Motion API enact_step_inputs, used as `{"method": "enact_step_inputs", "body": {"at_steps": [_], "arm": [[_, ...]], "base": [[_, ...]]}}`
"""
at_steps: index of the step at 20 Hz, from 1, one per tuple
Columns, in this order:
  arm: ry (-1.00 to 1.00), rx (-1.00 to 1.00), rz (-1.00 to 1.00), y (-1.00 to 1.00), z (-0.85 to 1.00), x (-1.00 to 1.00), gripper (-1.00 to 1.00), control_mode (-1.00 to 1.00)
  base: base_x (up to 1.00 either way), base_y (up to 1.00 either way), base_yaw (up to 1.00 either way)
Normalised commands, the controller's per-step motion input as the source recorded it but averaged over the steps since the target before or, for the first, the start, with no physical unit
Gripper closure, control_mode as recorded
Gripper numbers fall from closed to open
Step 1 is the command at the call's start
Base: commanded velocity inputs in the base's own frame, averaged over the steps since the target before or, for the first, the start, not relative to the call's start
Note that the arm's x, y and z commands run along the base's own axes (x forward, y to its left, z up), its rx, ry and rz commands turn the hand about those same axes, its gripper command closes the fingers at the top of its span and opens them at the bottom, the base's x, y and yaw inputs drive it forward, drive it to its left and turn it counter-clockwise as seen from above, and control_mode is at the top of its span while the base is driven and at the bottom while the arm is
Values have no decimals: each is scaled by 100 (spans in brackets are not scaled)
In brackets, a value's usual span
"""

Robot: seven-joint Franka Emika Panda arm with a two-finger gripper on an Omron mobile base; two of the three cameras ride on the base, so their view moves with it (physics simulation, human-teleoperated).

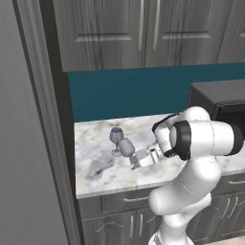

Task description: Retrieve the wine glasses from the counter and place one next to each plate.

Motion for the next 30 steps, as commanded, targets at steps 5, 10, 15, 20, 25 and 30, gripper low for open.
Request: {"method": "enact_step_inputs", "body": {"at_steps": [5,10,15,20,25,30], "arm": [[-28,12,0,0,87,-36,100,-100],[-32,26,-1,-10,100,-58,100,-100],[-19,29,-2,-35,100,-44,100,-100],[-16,28,-2,-49,100,-34,100,-100],[-26,27,0,-45,100,-50,100,-100],[-26,17,0,-35,87,-86,100,-100]], "base": [[0,0,0],[0,0,0],[0,0,0],[0,0,0],[0,0,0],[0,0,0]]}}
